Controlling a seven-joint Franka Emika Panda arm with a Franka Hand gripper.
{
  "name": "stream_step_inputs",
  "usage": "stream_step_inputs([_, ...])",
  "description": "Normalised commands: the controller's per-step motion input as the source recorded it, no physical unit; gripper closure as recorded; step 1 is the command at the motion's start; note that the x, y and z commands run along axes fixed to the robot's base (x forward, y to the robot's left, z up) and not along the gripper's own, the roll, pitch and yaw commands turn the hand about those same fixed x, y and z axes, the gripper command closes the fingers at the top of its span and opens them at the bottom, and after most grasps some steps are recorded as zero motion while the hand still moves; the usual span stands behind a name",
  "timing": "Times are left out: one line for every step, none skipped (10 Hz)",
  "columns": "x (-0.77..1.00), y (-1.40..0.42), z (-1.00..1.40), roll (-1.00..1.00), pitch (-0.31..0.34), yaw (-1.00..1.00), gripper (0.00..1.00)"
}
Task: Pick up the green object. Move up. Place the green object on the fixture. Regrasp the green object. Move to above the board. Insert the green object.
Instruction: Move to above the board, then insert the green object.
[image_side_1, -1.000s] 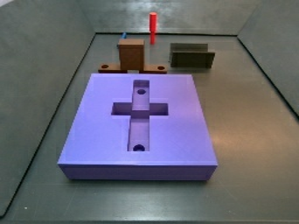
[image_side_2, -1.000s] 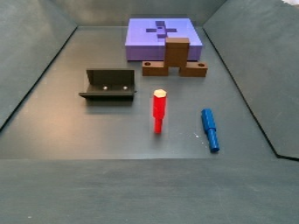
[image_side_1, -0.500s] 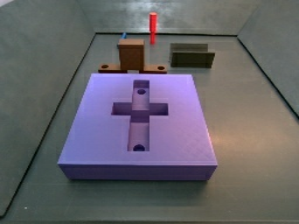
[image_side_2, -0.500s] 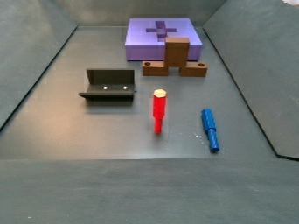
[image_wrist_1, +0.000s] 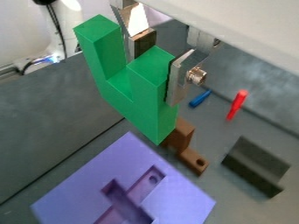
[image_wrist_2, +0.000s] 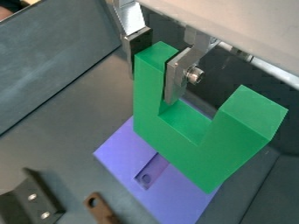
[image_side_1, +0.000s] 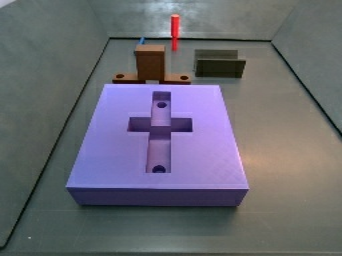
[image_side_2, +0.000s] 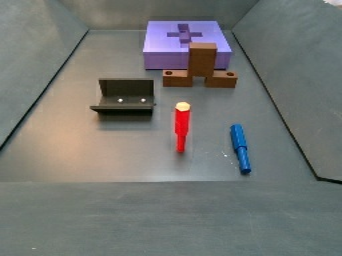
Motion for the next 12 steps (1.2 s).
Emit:
stream_step_inputs([-0.07,0.01,0.0,-0.34,-0.041,0.0,1.0])
stream_step_inputs([-0.04,0.01,-0.01,-0.23,-0.03,0.0,1.0])
stream_step_inputs([0.04,-0.01,0.0,0.0,0.0,0.0,1.0])
stream_step_inputs([0.07,-0.06,0.0,-0.02,0.0,-0.02,1.0])
stream_step_inputs([0.06,-0.09,-0.3,-0.15,-0.05,-0.02,1.0])
stream_step_inputs([0.11,-0.09,-0.63,-0.22,-0.14,-0.04,1.0])
stream_step_inputs([0.3,-0.05,-0.66,-0.22,-0.107,0.09,1.0])
stream_step_inputs([0.4,-0.1,-0.59,-0.24,-0.111,0.22,1.0])
stream_step_inputs([0.44,-0.16,-0.53,-0.26,-0.144,0.22,1.0])
stream_step_inputs([0.42,-0.19,-0.49,-0.27,-0.156,0.19,1.0])
stream_step_inputs([0.35,-0.17,-0.49,-0.27,-0.179,0.12,1.0])
stream_step_inputs([0.3,-0.1,-0.6,-0.2,-0.25,0.0,1.0])
